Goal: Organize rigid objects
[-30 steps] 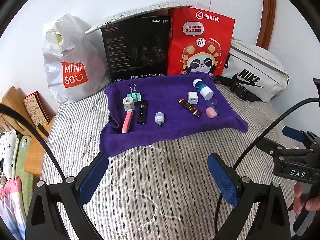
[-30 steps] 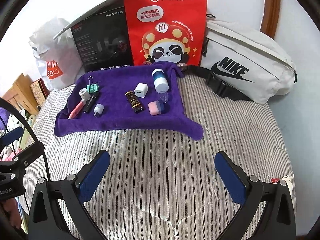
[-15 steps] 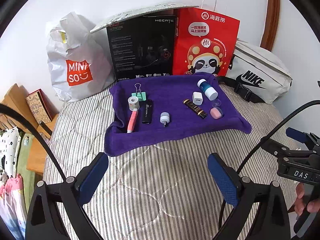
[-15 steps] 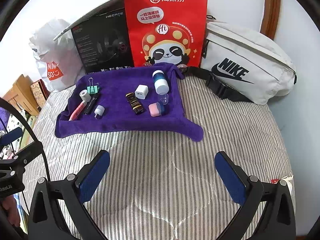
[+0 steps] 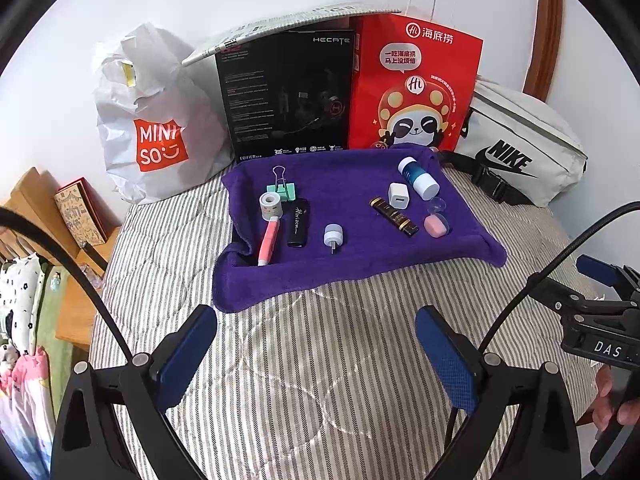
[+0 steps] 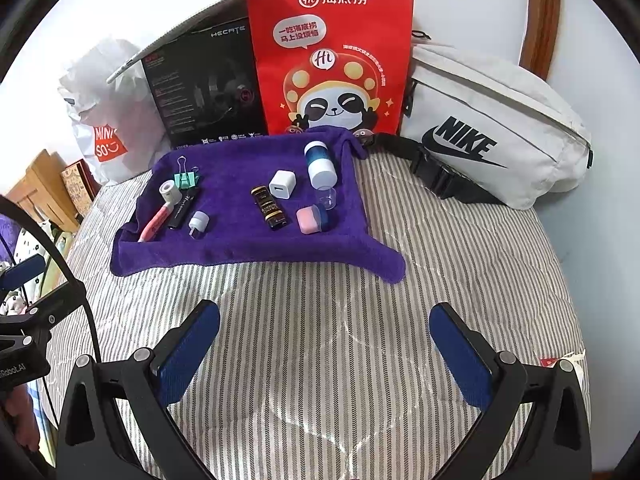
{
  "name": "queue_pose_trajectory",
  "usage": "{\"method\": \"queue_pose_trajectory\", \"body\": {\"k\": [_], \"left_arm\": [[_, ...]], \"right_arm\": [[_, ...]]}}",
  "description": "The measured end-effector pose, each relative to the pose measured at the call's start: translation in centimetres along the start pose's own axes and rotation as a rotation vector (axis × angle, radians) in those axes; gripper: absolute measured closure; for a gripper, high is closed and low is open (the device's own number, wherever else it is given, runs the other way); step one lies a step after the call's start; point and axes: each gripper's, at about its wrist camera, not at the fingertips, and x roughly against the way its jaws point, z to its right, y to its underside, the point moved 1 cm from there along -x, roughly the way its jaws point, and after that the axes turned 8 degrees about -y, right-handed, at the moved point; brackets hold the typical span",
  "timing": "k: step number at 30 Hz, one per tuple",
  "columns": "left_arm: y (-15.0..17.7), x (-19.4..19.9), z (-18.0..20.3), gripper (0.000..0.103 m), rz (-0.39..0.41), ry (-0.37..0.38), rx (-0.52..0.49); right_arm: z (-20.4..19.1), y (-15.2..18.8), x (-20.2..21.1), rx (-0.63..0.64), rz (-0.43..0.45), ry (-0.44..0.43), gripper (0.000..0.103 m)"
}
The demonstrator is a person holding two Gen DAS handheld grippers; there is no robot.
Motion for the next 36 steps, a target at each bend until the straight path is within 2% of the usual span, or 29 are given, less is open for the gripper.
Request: {"method": "queue_pose_trajectory", "body": {"k": [10, 13, 36], "left_arm": [[-0.1, -0.1, -0.2, 0.003, -0.004, -0.003, 0.002], [-0.1, -0.2, -0.4, 0.003, -0.006, -0.003, 0.004], [-0.2, -0.3, -1.0, 0.003, -0.018, 0.000, 0.006]], "right_arm": [[0.1, 0.0, 0.1, 0.001, -0.002, 0.000, 0.000], [0.1, 0.0, 0.0, 0.009, -0.002, 0.026, 0.000], [0.1, -0.3, 0.2, 0.008, 0.000, 0.012, 0.000]]}}
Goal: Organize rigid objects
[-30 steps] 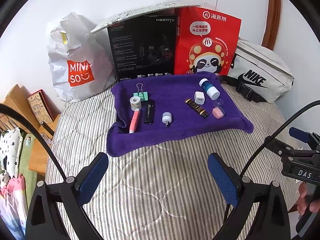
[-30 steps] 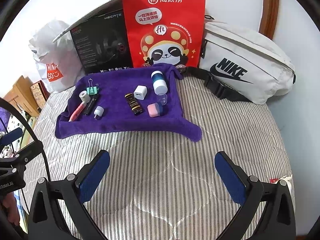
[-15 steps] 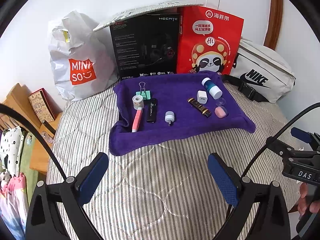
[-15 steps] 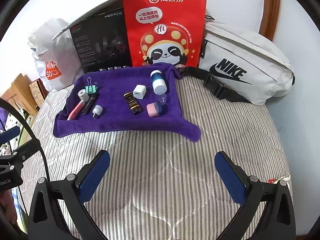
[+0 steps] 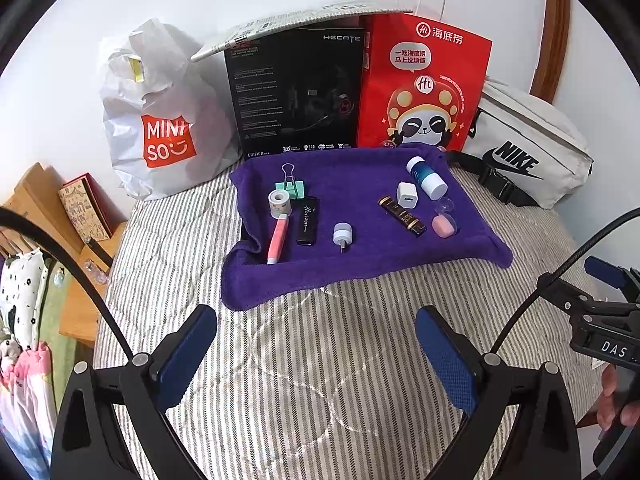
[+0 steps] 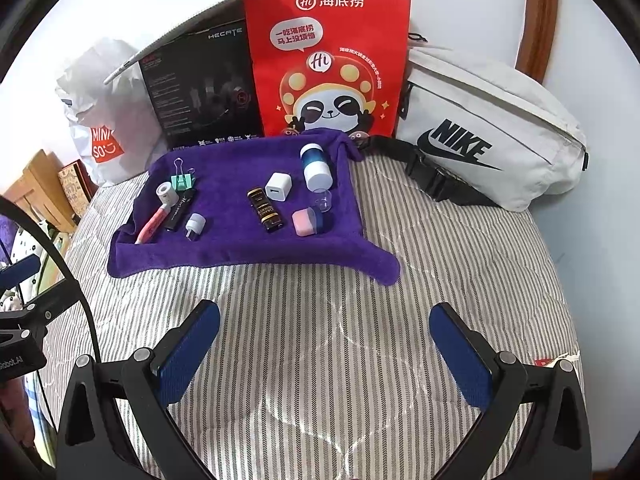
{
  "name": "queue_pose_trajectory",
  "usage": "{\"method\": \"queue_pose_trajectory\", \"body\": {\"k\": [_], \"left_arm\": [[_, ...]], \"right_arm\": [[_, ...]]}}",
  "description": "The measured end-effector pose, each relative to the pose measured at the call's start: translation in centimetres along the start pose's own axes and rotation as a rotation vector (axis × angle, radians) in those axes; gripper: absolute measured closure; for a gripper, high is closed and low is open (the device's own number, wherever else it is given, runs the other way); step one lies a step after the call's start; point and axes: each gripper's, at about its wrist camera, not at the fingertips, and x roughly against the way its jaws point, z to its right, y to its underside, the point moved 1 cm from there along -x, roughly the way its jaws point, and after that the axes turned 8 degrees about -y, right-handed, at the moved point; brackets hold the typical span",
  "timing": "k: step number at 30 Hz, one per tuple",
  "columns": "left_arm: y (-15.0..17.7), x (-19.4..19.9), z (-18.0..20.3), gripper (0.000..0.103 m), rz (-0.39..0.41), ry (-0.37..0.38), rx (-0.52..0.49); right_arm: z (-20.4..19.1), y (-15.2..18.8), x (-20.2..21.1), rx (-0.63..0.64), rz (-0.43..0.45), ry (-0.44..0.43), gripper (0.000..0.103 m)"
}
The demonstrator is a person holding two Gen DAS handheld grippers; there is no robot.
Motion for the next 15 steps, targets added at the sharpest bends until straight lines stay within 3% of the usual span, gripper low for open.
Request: {"method": "queue_pose_trajectory", "body": {"k": [15], "left_arm": [[-0.77, 0.44, 0.01, 0.003, 0.039, 0.009, -0.010]], "right_arm": [[-0.13, 0.07, -0.22, 0.002, -0.007, -0.003, 0.000]]}}
